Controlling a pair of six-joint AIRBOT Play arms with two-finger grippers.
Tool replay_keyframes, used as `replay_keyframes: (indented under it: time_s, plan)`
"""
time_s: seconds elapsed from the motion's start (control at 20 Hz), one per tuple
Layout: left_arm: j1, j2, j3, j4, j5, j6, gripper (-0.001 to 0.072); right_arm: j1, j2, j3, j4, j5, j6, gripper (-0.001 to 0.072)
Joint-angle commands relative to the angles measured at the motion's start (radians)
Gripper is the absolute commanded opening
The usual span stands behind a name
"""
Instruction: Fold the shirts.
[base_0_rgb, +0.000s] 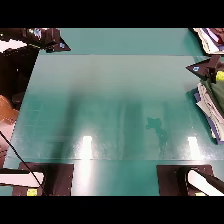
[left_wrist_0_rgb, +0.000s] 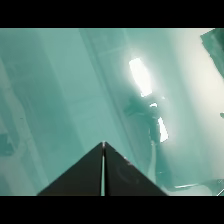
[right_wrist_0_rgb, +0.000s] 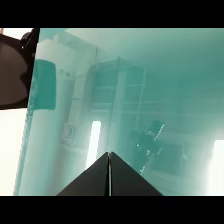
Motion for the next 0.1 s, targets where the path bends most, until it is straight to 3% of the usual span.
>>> replay_keyframes:
  time_s: [0.0,0.05]
  plan:
    - [0.001,0.000,0.000,0.000,0.000,0.000,0.0035,0.007,0.001,0.000,0.002,0.001,0.000,0.0015]
    - [0.001,0.000,0.000,0.000,0.000,0.000,0.0035,0.007,0.001,0.000,0.002,0.001,0.000,0.0015]
